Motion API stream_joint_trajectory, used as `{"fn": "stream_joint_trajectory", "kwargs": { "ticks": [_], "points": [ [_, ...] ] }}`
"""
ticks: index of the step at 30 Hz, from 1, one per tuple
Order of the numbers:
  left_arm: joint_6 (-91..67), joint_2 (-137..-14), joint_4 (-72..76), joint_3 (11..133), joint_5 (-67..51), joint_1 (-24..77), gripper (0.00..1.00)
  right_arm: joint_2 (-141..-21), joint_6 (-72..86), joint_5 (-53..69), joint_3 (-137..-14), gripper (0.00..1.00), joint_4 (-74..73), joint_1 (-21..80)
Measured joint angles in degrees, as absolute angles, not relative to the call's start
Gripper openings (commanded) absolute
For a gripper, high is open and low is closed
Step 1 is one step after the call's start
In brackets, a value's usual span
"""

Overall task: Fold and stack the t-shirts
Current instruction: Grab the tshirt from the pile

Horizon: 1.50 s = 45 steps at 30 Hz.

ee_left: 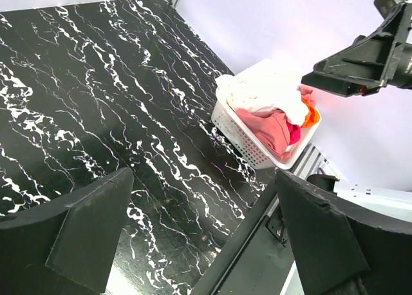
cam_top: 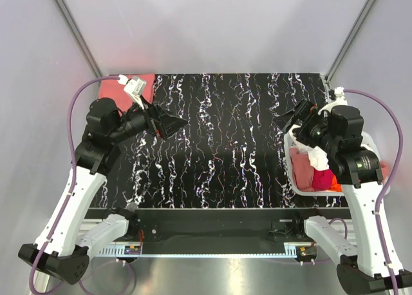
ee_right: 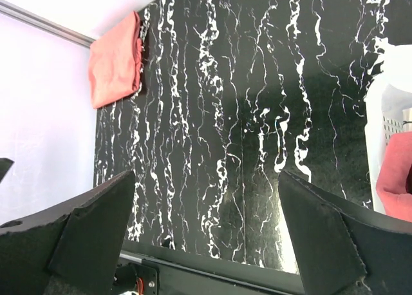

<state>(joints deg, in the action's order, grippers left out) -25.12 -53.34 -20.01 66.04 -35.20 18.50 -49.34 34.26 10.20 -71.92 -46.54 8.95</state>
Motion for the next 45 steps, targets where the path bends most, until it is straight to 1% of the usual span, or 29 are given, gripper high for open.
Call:
{"fn": "stream_joint_trajectory", "kwargs": {
  "ticks": [12, 15, 17, 19, 20, 23, 25, 28, 32, 35, 42, 45],
  "points": [
    [-23.86, -53.36, -19.66, 67.00, -34.20, 18.50, 0.99, -47.72, 42.37, 5.67, -74.00, 1.00, -48.64, 8.95],
    [-26.85, -53.28, -14.06, 64.40, -34.30, 18.50, 0.99, -45.52, 42.48, 3.92, -74.00, 1.00, -48.93, 8.95],
    [-31.48, -53.12, -7.16, 59.27, -36.12, 18.50, 0.99, -45.80, 42.94, -1.28, -76.03, 1.00, -53.01, 9.02],
    [-38.00, -55.09, 0.62, 53.49, -39.70, 18.63, 0.99, -48.80, 43.27, -7.55, -80.23, 1.00, -58.00, 8.97],
    [-38.79, -55.77, 1.28, 52.97, -40.18, 18.72, 0.99, -51.22, 43.44, -11.00, -82.59, 1.00, -60.10, 8.86],
    [-38.52, -61.25, 0.25, 52.56, -41.58, 19.03, 0.99, -60.58, 44.82, -19.40, -88.20, 1.00, -66.57, 7.68],
    [-36.45, -62.26, -3.14, 52.56, -41.06, 19.03, 0.99, -64.86, 46.35, -23.22, -88.09, 0.98, -68.66, 6.79],
    [-33.89, -60.75, -5.13, 52.21, -38.52, 19.03, 0.99, -67.40, 48.14, -26.02, -83.09, 0.96, -70.78, 2.98],
    [-31.20, -57.69, -6.68, 51.90, -35.09, 19.03, 0.99, -66.74, 48.03, -26.24, -77.28, 0.96, -71.37, -9.28],
    [-29.91, -57.39, -7.53, 51.92, -33.91, 19.03, 0.99, -68.34, 47.64, -25.63, -74.83, 0.96, -71.31, -16.99],
    [-28.67, -58.11, -8.54, 51.92, -32.18, 19.20, 0.99, -71.33, 47.83, -25.87, -73.80, 0.96, -68.36, -23.33],
    [-28.40, -59.94, -9.06, 51.94, -31.66, 19.31, 0.99, -71.37, 48.42, -25.39, -73.78, 0.95, -67.75, -27.27]
  ]
}}
